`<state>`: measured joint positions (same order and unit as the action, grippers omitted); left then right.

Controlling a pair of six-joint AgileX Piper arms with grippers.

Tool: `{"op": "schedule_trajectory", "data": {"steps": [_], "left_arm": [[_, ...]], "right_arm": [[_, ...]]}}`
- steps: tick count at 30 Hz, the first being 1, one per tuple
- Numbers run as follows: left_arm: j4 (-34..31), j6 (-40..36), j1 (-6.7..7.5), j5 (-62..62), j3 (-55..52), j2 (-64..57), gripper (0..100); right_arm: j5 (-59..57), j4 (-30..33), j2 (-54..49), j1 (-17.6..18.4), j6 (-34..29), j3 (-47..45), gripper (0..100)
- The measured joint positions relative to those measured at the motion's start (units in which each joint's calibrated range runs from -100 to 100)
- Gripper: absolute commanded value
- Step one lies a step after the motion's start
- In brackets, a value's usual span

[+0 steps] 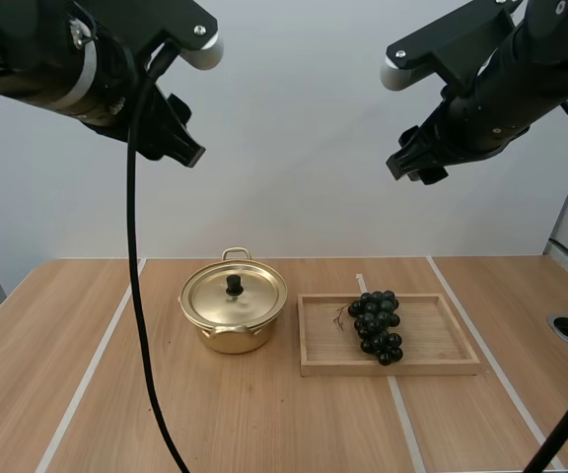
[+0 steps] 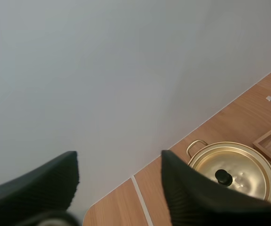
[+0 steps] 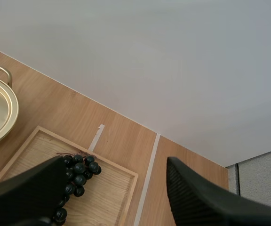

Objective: Open the pot, put the grape inside, and close it

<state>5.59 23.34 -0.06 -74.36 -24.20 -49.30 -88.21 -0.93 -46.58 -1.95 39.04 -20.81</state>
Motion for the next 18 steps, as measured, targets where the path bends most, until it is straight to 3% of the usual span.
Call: {"op": "schedule_trajectory", "data": {"steps": [18], "left_arm": [[9.8, 2.5, 0.0, -12.8, 0.1, 20.2, 100]], "right_arm": [[-0.6, -2.6, 5.3, 0.0, -0.7, -0.2, 100]]}}
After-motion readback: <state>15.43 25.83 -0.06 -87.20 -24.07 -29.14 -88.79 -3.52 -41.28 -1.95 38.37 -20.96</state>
